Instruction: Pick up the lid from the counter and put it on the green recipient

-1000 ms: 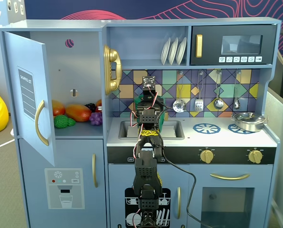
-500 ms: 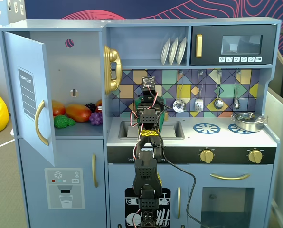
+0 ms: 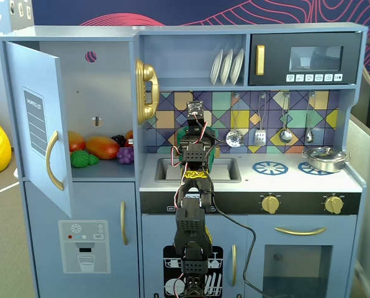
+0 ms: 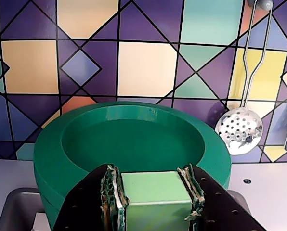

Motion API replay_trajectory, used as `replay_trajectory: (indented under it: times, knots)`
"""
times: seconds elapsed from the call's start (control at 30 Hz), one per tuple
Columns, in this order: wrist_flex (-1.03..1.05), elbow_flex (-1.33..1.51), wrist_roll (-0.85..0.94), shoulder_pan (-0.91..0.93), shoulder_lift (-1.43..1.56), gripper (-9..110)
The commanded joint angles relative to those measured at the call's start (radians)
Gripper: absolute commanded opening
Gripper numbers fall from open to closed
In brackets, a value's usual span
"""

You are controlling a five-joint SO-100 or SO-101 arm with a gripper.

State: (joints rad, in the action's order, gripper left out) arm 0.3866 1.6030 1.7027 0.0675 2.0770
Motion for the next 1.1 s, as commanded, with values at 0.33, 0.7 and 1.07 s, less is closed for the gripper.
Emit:
replay_trajectory:
  times: [0.33, 0.7, 1.07]
  knots:
    - [-0.008, -0.008, 0.032, -0.026, 0.038, 0]
    - [-0.018, -0.014, 0.026, -0.02, 0.029, 10]
    - [-0.057, -0.041, -0.029, -0.002, 0.018, 37]
